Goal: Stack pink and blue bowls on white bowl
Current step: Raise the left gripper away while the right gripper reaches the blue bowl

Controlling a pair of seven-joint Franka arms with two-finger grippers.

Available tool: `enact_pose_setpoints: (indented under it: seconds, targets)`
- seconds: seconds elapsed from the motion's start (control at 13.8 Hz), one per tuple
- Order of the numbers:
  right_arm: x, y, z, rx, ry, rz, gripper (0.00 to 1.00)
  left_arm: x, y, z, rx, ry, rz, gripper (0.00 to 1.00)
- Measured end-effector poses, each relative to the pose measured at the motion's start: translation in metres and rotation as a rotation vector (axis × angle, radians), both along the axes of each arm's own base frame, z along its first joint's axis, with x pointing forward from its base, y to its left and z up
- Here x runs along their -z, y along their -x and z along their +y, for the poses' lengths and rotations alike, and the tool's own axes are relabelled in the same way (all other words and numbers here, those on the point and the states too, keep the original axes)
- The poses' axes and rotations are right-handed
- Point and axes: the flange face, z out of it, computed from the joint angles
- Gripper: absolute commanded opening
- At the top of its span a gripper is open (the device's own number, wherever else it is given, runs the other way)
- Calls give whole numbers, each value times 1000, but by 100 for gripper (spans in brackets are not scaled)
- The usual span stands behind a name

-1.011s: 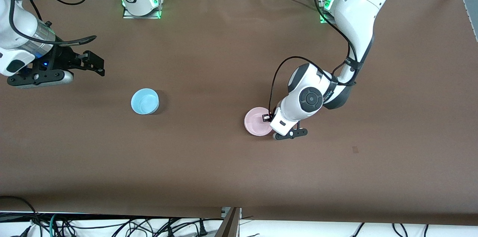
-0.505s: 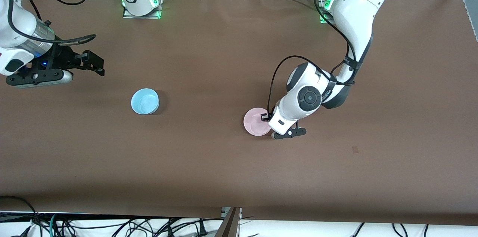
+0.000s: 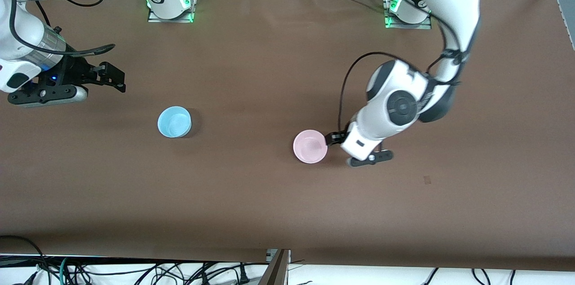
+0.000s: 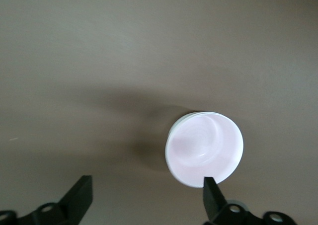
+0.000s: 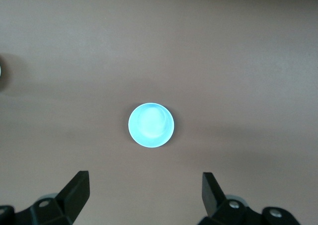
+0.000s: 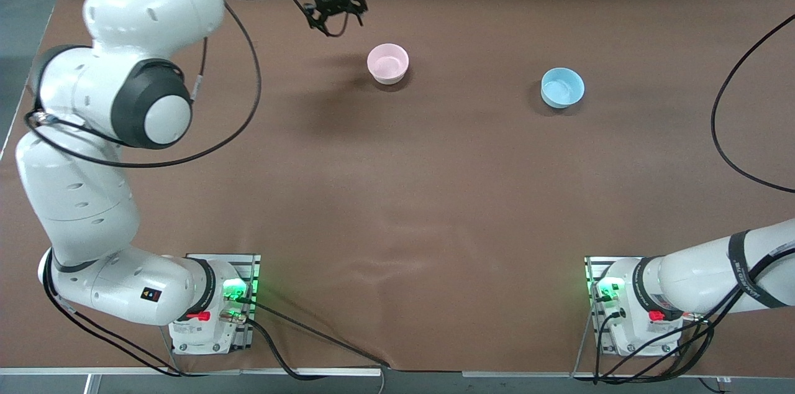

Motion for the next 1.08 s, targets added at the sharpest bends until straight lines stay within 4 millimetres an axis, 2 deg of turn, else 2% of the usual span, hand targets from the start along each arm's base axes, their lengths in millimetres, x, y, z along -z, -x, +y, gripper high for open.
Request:
enact_pose_setpoints:
  seconds: [0.14,0.29,0.43,0.58,0.72,0.79,0.94,1.01,1.08]
  targets:
    - [13,-3,0,1,4,31,100,-38,0,34,2,-74,-7,100]
    - [51,-11,-3,6,13,96,100,-67,6,53,8,-136,-8,100]
    - [108,-31,-7,-8,16,140,100,-93,9,75,41,-165,-16,100]
    - [175,-53,-18,-16,15,150,100,-115,11,111,125,-172,-7,100]
    - [237,-67,-37,-13,10,106,100,-138,18,147,222,-173,18,100]
    - [264,-68,-46,-11,8,79,100,-150,25,156,264,-173,29,100]
    - [309,-54,-54,-4,9,68,100,-179,45,156,331,-176,46,100]
    - [322,-45,-54,-4,10,88,100,-194,54,155,361,-177,43,100]
    - [326,-40,-53,-6,10,107,100,-206,61,157,397,-176,35,100]
